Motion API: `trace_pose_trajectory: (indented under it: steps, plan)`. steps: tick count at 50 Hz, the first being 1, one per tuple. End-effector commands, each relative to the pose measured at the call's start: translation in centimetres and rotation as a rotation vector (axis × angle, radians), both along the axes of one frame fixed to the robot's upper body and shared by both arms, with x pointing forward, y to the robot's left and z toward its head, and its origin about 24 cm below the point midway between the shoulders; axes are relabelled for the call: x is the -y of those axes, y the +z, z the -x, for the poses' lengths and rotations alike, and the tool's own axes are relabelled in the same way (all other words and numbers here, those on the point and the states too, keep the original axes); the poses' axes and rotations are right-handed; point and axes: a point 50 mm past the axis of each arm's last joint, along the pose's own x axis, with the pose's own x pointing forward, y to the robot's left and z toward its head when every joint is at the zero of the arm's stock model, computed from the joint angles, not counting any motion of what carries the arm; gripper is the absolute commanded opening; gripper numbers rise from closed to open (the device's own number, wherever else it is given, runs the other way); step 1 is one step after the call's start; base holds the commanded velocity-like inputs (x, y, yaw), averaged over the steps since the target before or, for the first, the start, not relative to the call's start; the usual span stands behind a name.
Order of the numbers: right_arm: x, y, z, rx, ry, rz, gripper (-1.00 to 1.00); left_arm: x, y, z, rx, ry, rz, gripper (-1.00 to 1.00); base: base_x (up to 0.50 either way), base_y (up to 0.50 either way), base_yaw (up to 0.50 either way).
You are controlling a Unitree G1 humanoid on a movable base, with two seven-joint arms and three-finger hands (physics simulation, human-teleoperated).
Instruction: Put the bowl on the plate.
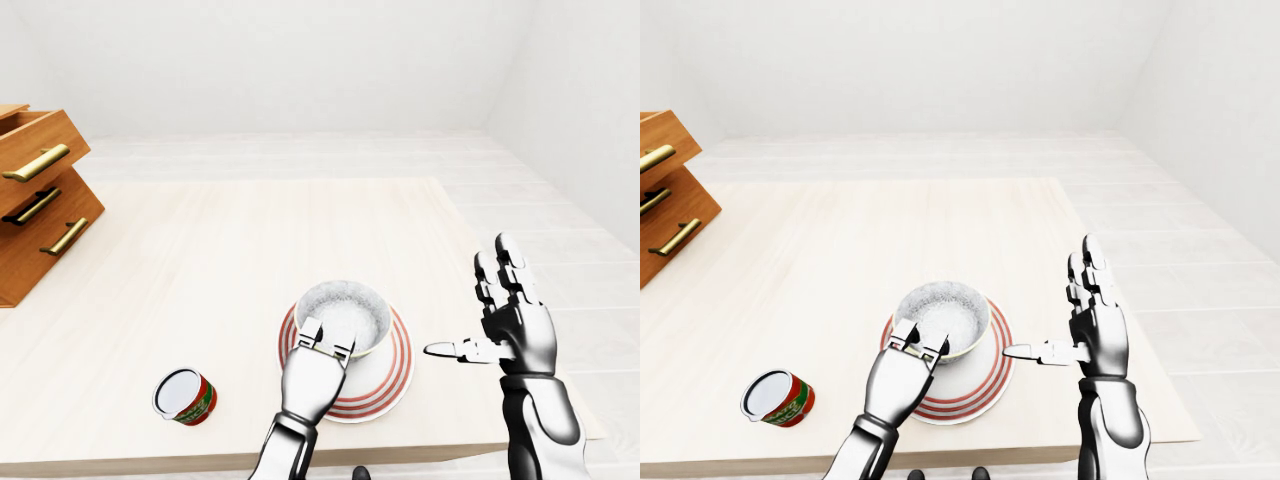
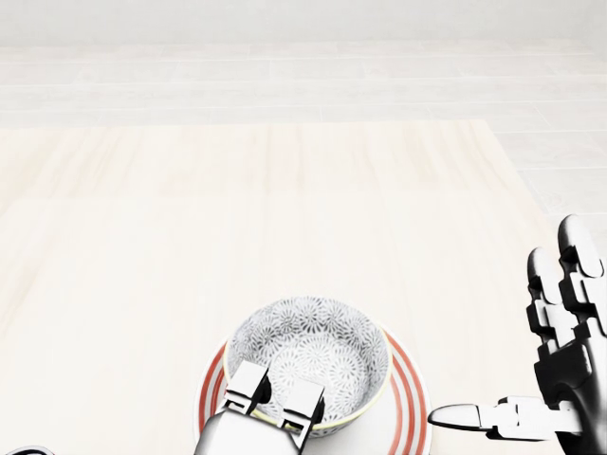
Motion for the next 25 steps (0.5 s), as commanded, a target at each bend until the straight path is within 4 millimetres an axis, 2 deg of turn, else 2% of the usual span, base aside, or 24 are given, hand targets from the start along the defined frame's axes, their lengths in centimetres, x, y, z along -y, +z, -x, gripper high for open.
trace_pose_trajectory:
  steps: [1,25]
  plan:
    - [0.0,-0.2,-0.1,-0.003,0.001,-0.001,1.00,0.3,-0.6,0.0,-0.018,-0.010,-0.007,-1.00,0.00,0.00,0.00]
    - [0.0,-0.1,-0.1,-0.002,0.005,-0.006,1.00,0.1,-1.6,-0.1,-0.034,0.001,-0.019,-1.00,0.00,0.00,0.00]
